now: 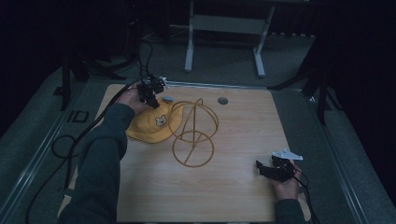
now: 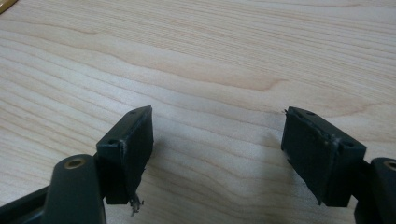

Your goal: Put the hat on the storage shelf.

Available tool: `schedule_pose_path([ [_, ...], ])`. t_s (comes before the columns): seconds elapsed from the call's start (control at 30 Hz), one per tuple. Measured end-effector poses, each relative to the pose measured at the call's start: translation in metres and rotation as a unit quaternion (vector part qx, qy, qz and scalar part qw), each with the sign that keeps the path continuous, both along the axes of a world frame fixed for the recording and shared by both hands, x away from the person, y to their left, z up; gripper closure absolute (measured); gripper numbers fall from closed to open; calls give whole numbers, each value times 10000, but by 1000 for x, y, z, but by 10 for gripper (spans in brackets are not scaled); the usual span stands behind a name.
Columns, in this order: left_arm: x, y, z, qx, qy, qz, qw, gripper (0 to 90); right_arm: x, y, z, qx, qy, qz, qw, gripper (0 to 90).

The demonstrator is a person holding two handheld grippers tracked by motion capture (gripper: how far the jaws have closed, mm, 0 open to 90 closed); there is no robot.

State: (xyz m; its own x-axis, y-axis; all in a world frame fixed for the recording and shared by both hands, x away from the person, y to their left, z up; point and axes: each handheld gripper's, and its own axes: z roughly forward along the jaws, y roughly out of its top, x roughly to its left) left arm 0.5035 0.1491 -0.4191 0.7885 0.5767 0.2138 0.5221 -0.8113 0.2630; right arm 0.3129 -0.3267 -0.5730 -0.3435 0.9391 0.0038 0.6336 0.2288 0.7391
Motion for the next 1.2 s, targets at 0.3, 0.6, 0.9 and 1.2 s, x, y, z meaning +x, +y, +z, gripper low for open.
schedule_pose_path([
  [0.3,-8,11,22,-298,-53,38,9995,796,0,0,0,0,0,0,10000,251],
  [0.6,-21,26,46,-572,-118,-14,9983,795,0,0,0,0,0,1,10000,251],
  [0.9,-34,34,63,-695,-283,-148,9971,794,0,0,0,1,0,-1,10000,251],
  [1.2,-43,35,77,-805,-323,-248,9959,792,0,0,0,0,-8,1,10000,251],
])
